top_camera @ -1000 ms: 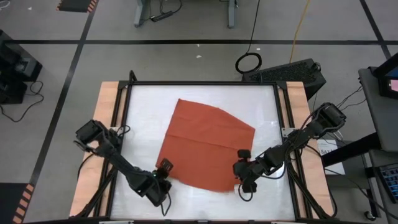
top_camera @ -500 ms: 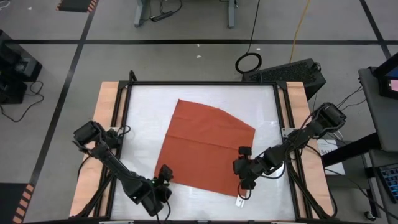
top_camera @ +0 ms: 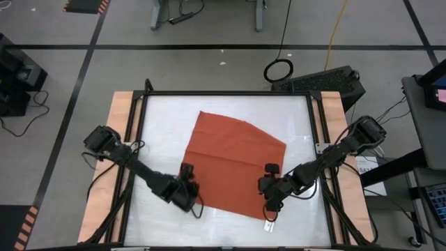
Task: Roll towel
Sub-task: Roll the orange towel
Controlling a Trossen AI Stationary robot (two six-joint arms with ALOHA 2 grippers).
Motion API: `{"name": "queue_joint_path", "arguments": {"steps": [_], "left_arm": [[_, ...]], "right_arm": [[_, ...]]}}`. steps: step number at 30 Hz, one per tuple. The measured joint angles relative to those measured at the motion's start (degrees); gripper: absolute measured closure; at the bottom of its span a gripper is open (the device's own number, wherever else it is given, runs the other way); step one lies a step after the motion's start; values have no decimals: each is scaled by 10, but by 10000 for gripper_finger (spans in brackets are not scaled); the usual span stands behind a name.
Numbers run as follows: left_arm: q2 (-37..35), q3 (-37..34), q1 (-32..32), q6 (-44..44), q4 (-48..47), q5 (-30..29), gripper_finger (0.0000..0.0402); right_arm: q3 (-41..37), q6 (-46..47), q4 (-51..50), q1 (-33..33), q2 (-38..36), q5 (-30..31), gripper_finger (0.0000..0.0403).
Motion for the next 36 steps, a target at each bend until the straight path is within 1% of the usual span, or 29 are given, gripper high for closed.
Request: {"name": "queue_joint_path", "arguments": {"steps": [4, 7, 13, 15, 19, 23, 26, 29, 32, 34, 36], "left_arm": [[0, -10, 19, 13, 49, 40, 185], [0, -11, 20, 11, 65, 92, 185], [0, -11, 6, -50, 86, 199, 185], [1, -11, -3, -64, 98, 214, 185], [2, -12, -13, -76, 101, 208, 185], [-13, -10, -10, -66, 98, 202, 185], [-37, -1, -3, -46, 62, 193, 184], [-72, 23, 9, -24, 45, 179, 184], [-107, 26, 23, 0, 28, 157, 184], [-124, 27, 34, 21, 27, 118, 184], [-132, 28, 51, 46, -6, 73, 184]], "right_arm": [[0, 5, 8, 1, 40, -49, 255], [3, 6, 16, 0, 60, -73, 255], [3, -14, -8, 6, 60, -78, 255], [2, -21, -34, 7, 51, -83, 255], [2, -31, -67, 7, 38, -97, 255], [-1, -44, -81, 7, 14, -114, 255], [-3, -44, -97, 4, -19, -119, 255], [-1, -38, -117, -2, -53, -94, 255], [-2, -37, -136, -9, -79, -45, 255], [-1, -42, -144, -18, -90, -5, 255], [-1, -59, -145, -35, -90, 13, 255]]}}
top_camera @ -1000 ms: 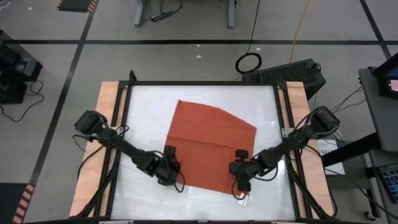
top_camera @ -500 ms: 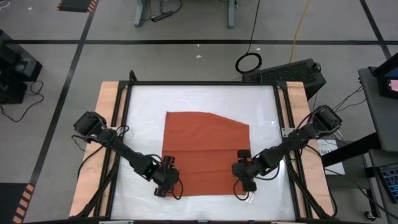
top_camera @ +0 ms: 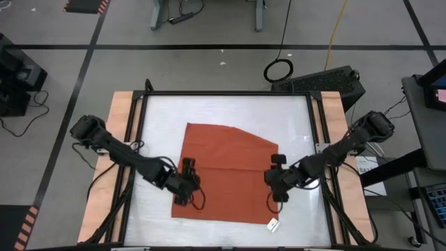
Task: Roll towel
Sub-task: Roll the orange towel
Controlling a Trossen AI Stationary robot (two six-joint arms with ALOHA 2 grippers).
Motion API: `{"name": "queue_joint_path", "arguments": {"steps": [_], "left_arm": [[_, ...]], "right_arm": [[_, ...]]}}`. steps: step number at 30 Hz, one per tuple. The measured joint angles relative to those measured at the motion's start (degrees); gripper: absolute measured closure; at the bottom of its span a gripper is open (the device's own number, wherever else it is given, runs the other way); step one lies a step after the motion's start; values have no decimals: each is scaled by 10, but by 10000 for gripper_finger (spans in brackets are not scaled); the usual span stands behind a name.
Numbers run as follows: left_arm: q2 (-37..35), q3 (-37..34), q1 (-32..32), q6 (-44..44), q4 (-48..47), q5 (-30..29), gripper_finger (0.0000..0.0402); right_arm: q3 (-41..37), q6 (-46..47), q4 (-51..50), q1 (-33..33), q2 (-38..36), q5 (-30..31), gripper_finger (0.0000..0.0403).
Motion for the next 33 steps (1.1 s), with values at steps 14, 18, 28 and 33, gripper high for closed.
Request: {"name": "queue_joint_path", "arguments": {"steps": [14, 18, 28, 33], "left_arm": [[9, -95, 188, 106, 26, 130, 185], [8, -113, 213, 117, 40, 152, 185], [8, -113, 219, 137, 44, 180, 185], [17, -113, 226, 138, 45, 197, 208]], "right_arm": [[0, -92, 39, -123, 53, -87, 255], [0, -101, 42, -138, 67, -98, 255], [-59, -92, 115, -167, 71, -126, 255], [-82, -84, 154, -169, 70, -128, 255]]}}
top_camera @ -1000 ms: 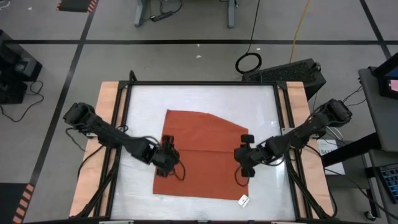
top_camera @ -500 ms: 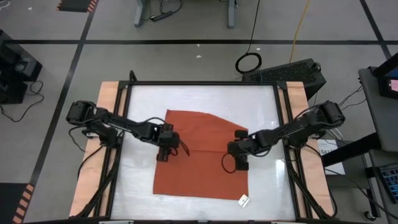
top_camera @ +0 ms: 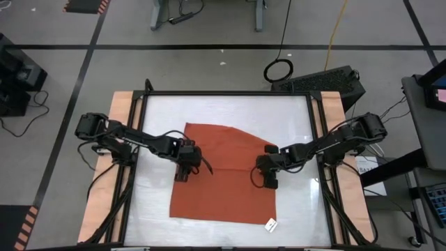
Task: Roll towel
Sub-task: Roll the orange towel
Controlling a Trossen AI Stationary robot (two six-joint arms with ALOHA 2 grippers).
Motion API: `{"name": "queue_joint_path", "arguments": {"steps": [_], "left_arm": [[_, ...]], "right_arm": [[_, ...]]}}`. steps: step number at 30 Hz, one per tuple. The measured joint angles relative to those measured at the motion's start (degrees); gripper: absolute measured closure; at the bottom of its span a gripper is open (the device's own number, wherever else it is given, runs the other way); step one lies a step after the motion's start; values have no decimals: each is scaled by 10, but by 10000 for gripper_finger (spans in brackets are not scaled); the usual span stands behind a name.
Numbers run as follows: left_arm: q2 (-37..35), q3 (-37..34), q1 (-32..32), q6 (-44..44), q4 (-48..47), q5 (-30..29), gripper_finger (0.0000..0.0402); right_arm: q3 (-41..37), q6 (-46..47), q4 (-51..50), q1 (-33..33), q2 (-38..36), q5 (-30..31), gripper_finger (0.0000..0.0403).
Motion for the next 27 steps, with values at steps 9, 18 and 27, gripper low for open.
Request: {"name": "queue_joint_path", "arguments": {"steps": [9, 18, 27], "left_arm": [[56, 5, 3, 11, 15, 29, 300], [15, 13, 3, 40, -20, 7, 392], [-36, 59, 1, 29, -112, -30, 398]], "right_arm": [[-2, 0, -3, 0, 1, -8, 293], [-2, -21, -22, 0, -4, -38, 396], [19, -18, -122, 1, -90, -42, 401]]}}
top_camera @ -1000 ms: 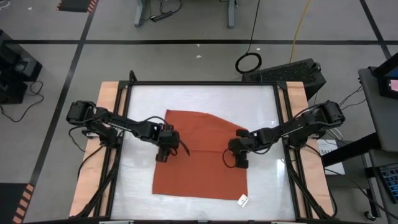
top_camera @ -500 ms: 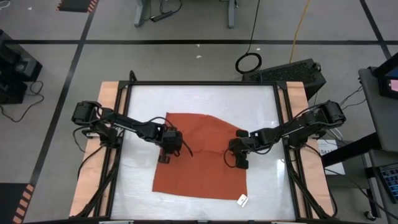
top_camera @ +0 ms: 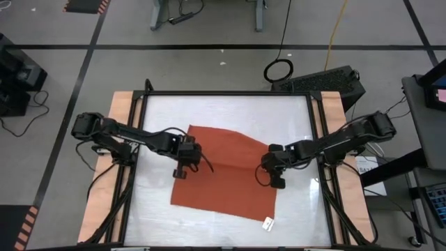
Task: Roll towel
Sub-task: Roll the orange towel
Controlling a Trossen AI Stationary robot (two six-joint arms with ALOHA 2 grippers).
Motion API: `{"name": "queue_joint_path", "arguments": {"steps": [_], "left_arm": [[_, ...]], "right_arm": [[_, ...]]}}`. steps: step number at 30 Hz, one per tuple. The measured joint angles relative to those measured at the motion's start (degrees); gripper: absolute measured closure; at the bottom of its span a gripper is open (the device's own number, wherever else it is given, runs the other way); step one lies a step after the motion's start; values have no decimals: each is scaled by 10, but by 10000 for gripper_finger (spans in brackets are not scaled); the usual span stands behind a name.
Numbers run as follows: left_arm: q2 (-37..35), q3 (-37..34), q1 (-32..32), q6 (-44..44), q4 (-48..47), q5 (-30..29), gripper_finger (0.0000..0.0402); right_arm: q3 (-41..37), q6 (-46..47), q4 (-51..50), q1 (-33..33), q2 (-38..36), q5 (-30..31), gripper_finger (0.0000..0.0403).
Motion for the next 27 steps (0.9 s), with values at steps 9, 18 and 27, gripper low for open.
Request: {"name": "queue_joint_path", "arguments": {"steps": [9, 18, 27], "left_arm": [[-64, 117, -59, -5, -99, -52, 399], [-81, 251, -77, 31, -206, -250, 400], [-80, 258, 35, 147, -188, -355, 400]], "right_arm": [[107, -14, -130, 43, -108, 11, 402], [238, -76, -279, 49, -172, 156, 403], [306, -204, -330, -62, -179, 226, 403]]}}
